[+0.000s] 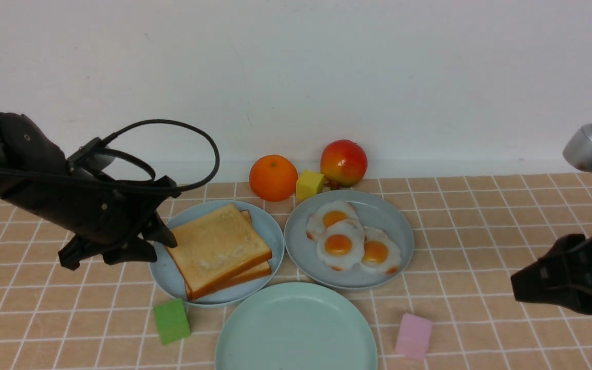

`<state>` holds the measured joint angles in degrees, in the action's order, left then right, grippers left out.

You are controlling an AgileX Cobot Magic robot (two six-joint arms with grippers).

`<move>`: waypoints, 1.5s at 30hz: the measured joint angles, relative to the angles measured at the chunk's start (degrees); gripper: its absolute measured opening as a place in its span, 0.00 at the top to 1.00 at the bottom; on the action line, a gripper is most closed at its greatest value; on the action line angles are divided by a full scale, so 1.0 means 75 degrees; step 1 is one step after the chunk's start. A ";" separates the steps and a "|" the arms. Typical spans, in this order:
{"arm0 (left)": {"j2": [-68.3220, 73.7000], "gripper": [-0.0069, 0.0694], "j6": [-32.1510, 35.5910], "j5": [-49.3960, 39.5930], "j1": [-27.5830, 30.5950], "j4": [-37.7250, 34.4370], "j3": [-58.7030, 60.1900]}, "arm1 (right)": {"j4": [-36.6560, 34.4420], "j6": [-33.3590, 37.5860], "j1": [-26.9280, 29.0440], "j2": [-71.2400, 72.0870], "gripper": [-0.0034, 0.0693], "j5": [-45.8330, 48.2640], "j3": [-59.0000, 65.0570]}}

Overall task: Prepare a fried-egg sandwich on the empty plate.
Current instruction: Use the left arm to grab a slice of bread

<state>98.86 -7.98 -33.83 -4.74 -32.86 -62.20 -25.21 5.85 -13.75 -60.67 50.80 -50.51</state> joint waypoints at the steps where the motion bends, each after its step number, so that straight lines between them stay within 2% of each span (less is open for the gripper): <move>1: 0.0000 0.54 0.0071 0.0000 0.0000 -0.0040 0.0000 | 0.0000 0.0000 0.0000 0.0000 0.62 0.0007 0.0000; 9: 0.0291 0.44 0.0795 0.0086 -0.0016 -0.0563 0.0000 | 0.0000 0.0000 0.0000 0.0000 0.62 0.0113 0.0000; 17: 0.1006 0.44 0.0866 0.0665 -0.0024 -0.0998 0.0000 | -0.0049 0.0000 0.0000 0.0000 0.62 0.0464 0.0000; 25: 0.1132 0.46 0.1750 0.0834 -0.0024 -0.2004 0.0000 | -0.0049 0.0000 0.0000 0.0000 0.62 0.0620 0.0000; 30: 0.1137 0.47 0.1967 0.0836 -0.0024 -0.2123 -0.0003 | -0.0049 0.0000 0.0000 0.0000 0.62 0.0620 0.0000; 36: 0.1156 0.53 0.1992 0.0900 -0.0024 -0.2090 -0.0009 | -0.0069 0.0000 0.0000 0.0000 0.62 0.0644 0.0000; 39: 0.1248 0.60 0.1992 0.0893 -0.0024 -0.2090 -0.0009 | -0.0076 0.0000 0.0000 0.0000 0.62 0.0710 0.0000; 43: 0.1401 0.73 0.1992 0.0843 -0.0024 -0.2144 -0.0053 | -0.0076 0.0000 0.0000 0.0000 0.62 0.0845 0.0000; 44: 0.1401 0.74 0.1992 0.0843 -0.0024 -0.2144 -0.0053 | -0.0076 0.0000 0.0000 0.0000 0.62 0.0857 0.0000; 45: 0.1401 0.80 0.1992 0.0836 -0.0024 -0.2151 -0.0062 | -0.0076 0.0000 0.0000 0.0000 0.62 0.0903 0.0000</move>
<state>109.37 6.96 -27.56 -4.92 -48.99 -62.67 -25.78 5.85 -13.75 -60.67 57.57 -50.51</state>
